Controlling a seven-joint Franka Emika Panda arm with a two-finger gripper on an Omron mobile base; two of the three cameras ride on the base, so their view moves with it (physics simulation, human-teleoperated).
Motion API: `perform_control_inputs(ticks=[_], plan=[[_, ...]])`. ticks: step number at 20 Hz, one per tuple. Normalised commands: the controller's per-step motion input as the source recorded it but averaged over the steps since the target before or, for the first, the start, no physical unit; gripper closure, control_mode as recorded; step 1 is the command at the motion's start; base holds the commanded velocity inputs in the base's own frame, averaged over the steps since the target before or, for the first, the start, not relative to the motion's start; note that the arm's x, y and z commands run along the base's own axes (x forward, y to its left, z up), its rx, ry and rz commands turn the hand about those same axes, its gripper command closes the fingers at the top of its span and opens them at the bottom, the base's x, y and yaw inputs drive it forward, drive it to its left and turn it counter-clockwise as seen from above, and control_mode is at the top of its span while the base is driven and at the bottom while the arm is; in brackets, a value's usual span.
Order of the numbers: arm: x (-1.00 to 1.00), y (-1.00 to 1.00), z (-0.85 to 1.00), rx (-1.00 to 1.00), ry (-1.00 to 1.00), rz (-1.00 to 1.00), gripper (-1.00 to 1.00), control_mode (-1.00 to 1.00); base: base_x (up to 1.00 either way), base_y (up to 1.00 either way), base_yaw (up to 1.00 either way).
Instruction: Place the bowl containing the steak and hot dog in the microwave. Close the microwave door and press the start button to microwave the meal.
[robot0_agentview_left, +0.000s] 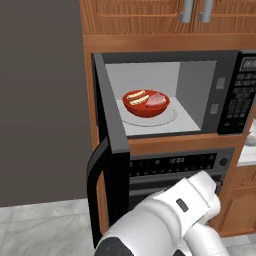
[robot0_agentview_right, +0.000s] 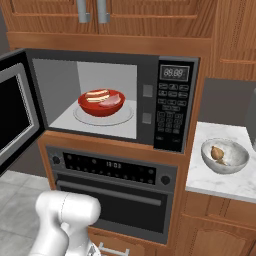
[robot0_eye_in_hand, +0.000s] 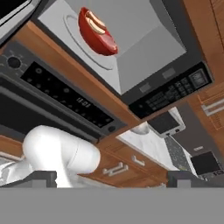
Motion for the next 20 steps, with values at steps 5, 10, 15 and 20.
perform_control_inputs(ticks=[5,10,15,20], plan=[[-0.88,0.35,0.00,-0.17,-0.10,0.00,-1.00,-1.00,0.00,0.00,0.00],[-0.63,0.74,0.00,-0.24,-0.05,0.00,-1.00,-1.00,0.00,0.00,0.00],[-0.17,0.81,0.00,-0.23,-0.01,0.00,-1.00,-1.00,0.00,0.00,0.00],[0.00,0.65,0.00,-0.17,0.00,-0.01,-1.00,-1.00,0.00,0.00,0.00]])
